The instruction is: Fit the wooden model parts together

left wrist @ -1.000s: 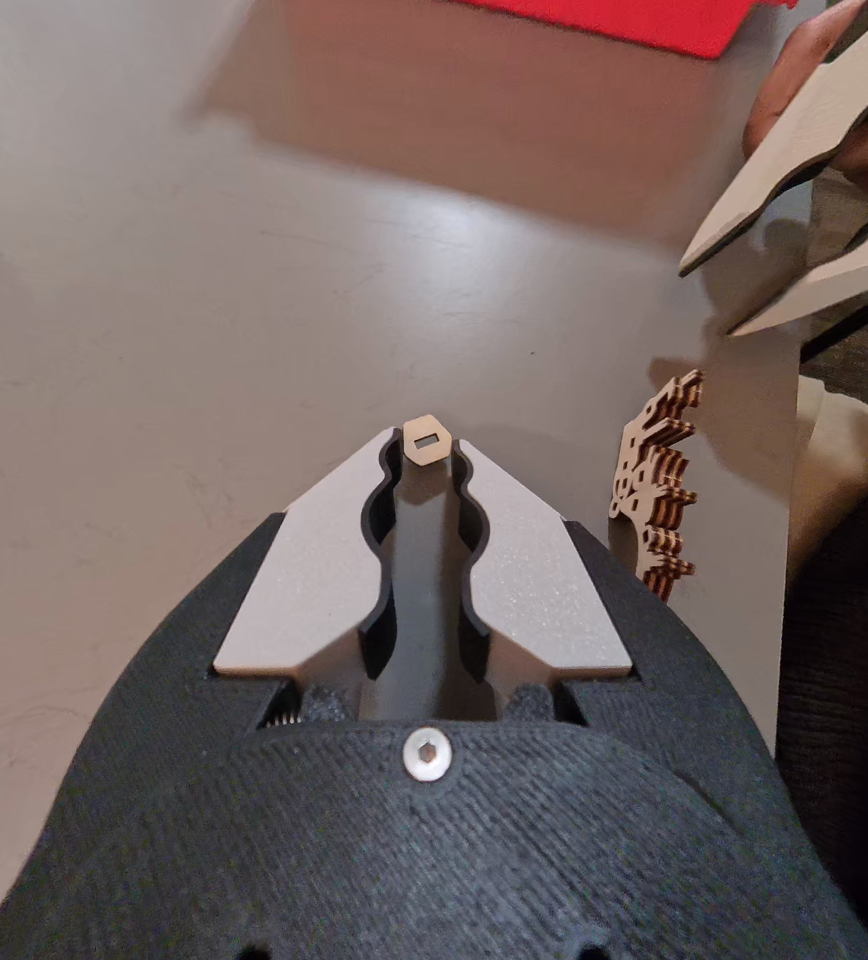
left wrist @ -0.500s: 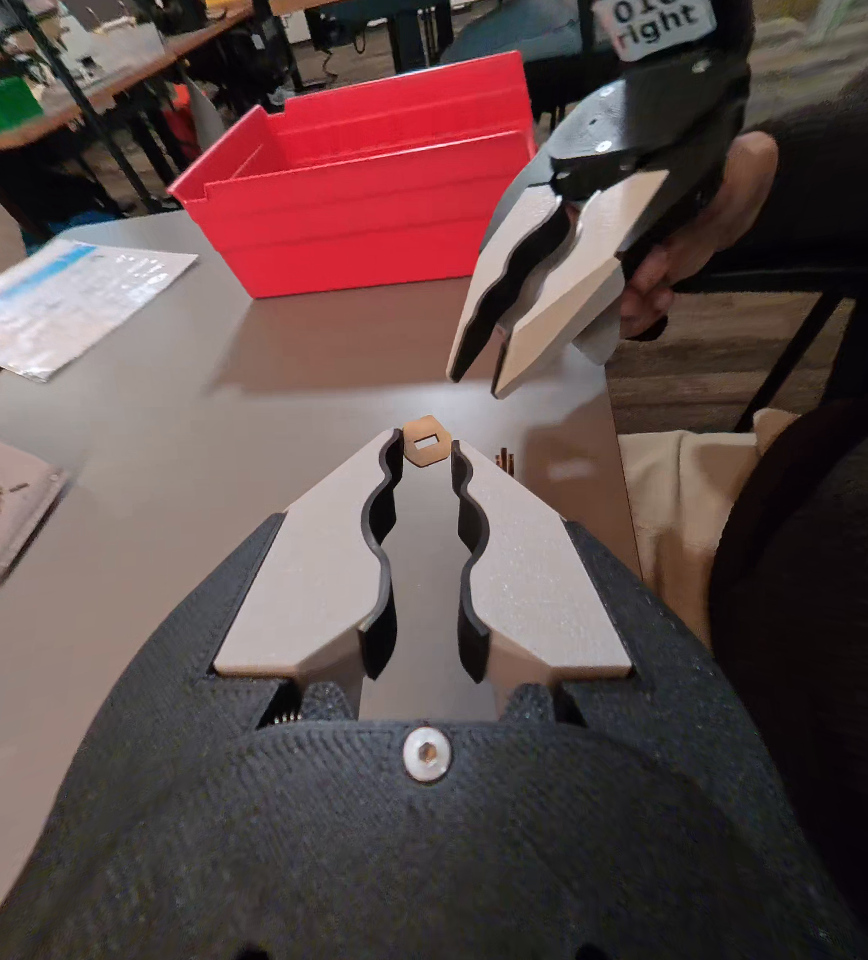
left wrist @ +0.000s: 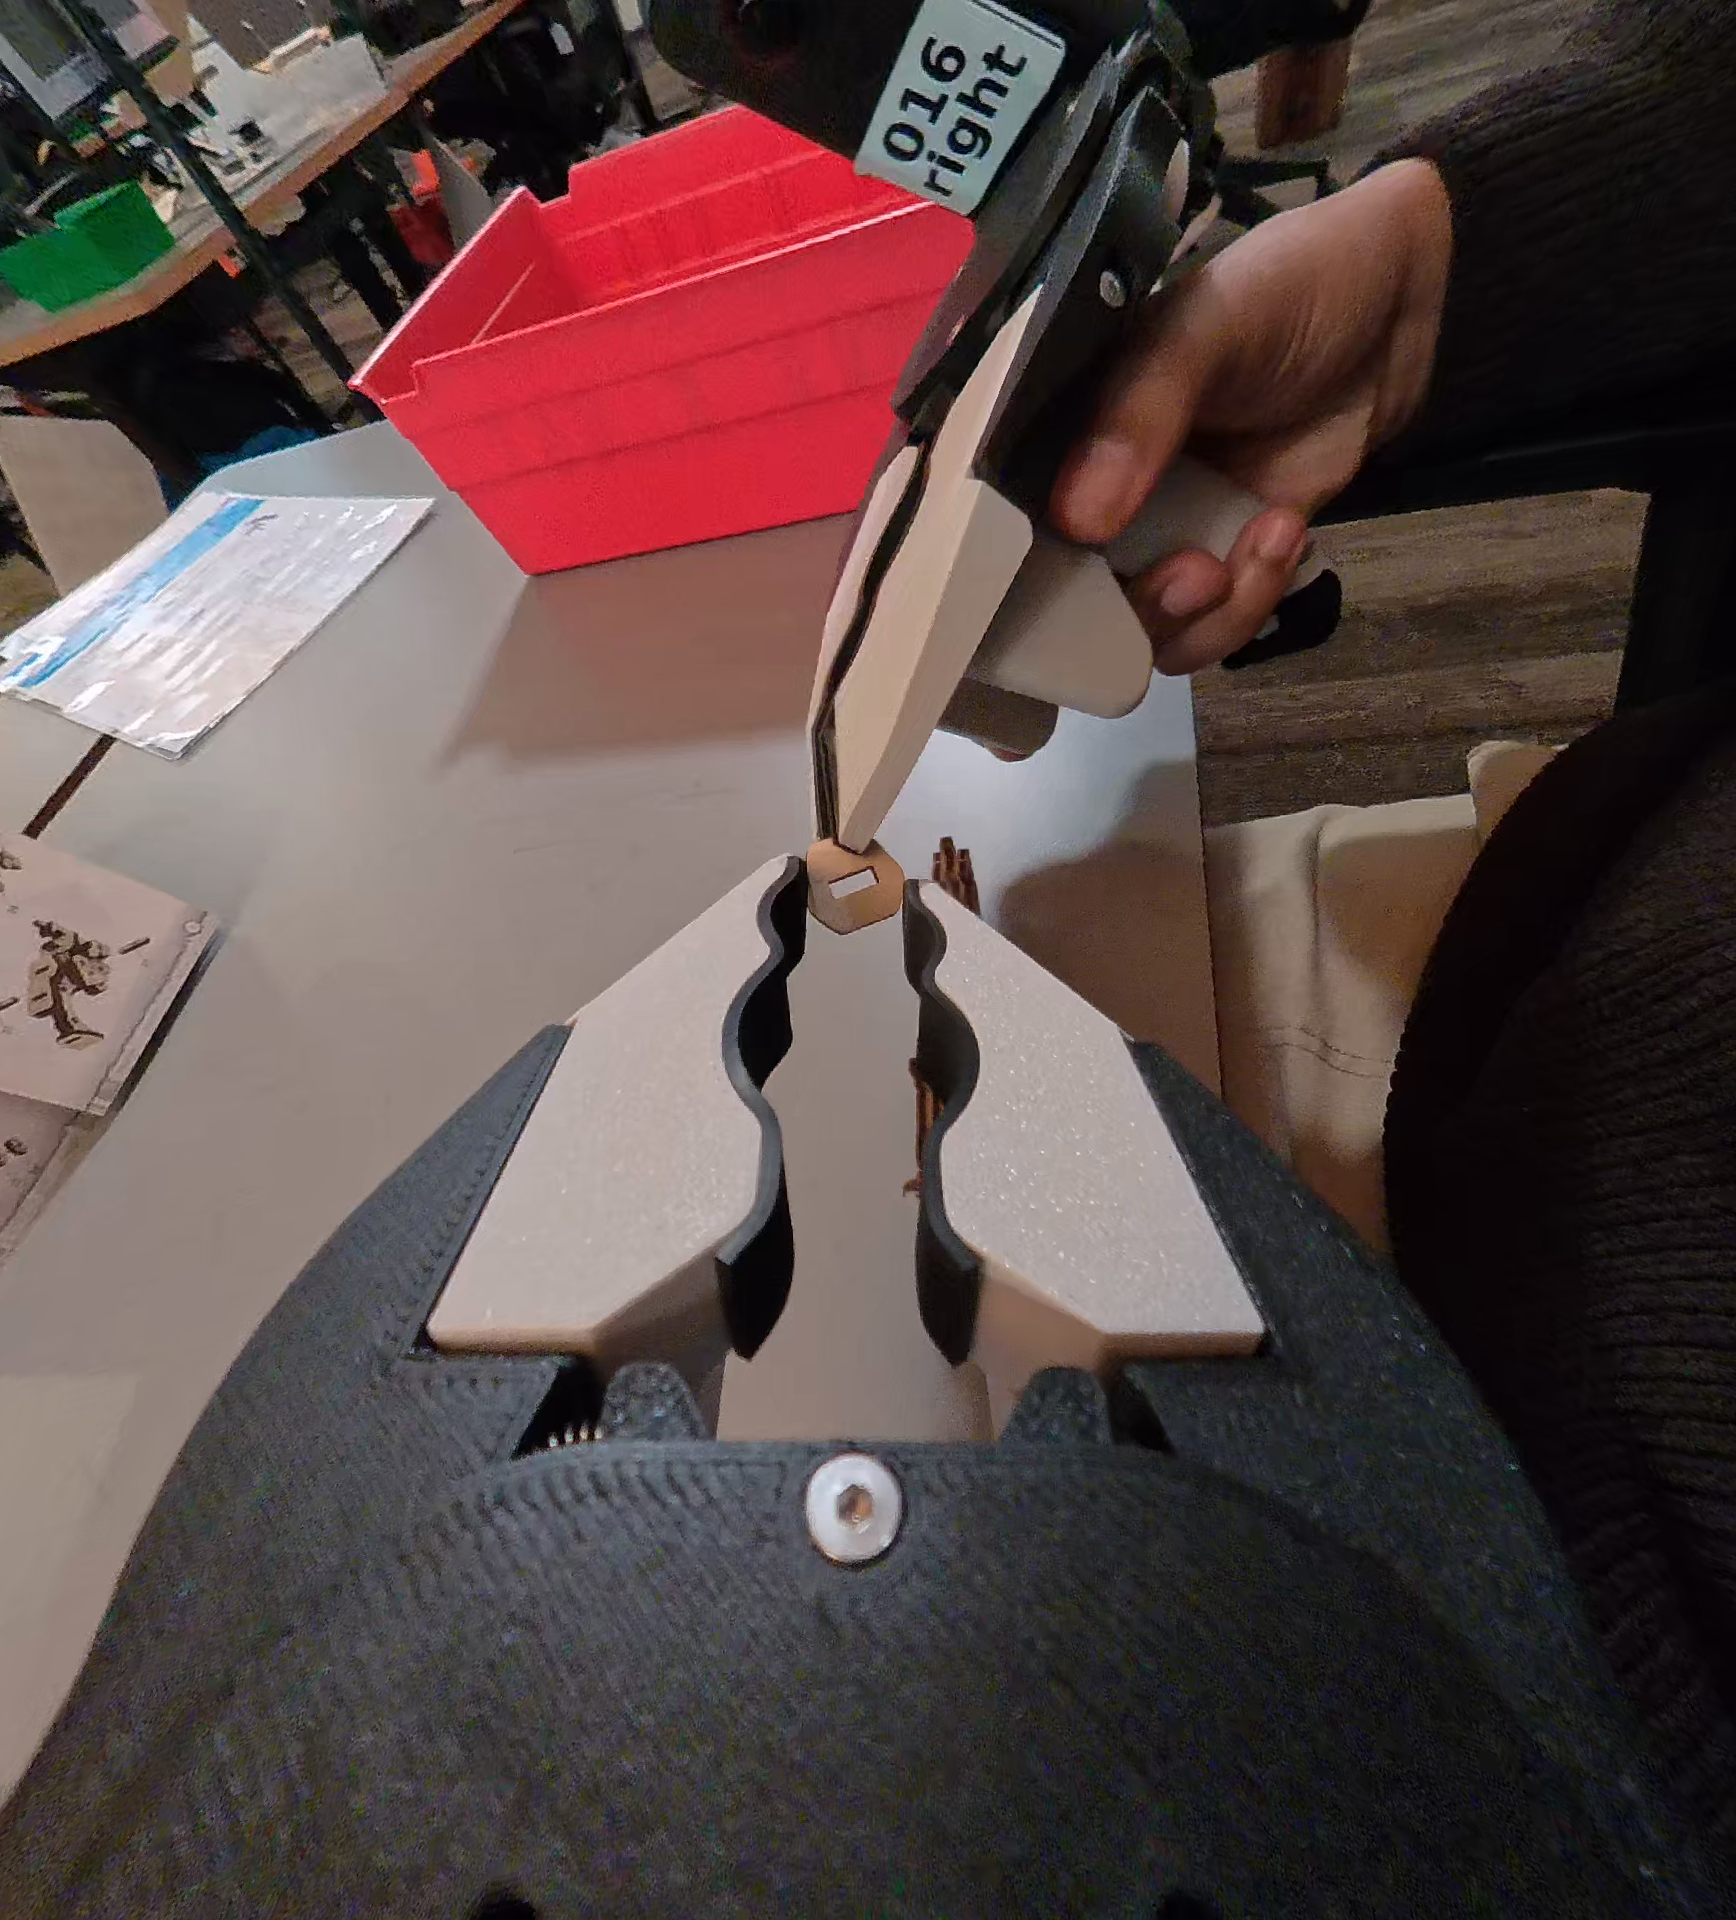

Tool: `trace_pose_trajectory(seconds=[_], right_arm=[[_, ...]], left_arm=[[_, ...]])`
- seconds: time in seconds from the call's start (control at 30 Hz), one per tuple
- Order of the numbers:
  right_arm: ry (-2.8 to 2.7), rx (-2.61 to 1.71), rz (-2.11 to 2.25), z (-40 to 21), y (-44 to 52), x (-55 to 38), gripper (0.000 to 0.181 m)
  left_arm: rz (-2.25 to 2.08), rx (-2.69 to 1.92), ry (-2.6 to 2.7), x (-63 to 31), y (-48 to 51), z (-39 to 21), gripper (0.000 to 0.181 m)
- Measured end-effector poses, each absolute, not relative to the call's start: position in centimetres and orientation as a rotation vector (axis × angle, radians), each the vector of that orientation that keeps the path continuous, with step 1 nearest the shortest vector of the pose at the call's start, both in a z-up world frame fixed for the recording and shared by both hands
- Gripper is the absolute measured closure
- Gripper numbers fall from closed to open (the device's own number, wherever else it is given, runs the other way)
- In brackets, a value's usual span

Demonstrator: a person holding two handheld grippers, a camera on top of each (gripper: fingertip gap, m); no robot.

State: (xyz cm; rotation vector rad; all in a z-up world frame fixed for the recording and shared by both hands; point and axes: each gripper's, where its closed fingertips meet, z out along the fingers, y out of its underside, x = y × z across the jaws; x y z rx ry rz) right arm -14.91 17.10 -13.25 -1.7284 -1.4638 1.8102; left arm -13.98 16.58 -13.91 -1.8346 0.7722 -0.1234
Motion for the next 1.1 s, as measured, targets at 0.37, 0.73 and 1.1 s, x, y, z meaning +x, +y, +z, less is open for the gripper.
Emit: trace_pose_trajectory(seconds=[0.37,0.73,1.1], right_arm=[[-1.303,-1.665,1.93,-11.0,18.8,-15.4,0.179],[-1.228,-1.588,1.958,-9.8,18.6,-15.4,0.179],[-1.212,-1.612,2.101,-9.7,18.2,-15.1,0.18]], left_arm=[[-0.667,-1.848,0.305,-14.8,17.1,-12.3,0.155],[-1.13,-1.718,-0.006,-14.1,17.8,-11.0,0.176],[-1.228,-1.663,-0.028,-14.5,17.4,-10.4,0.179]])
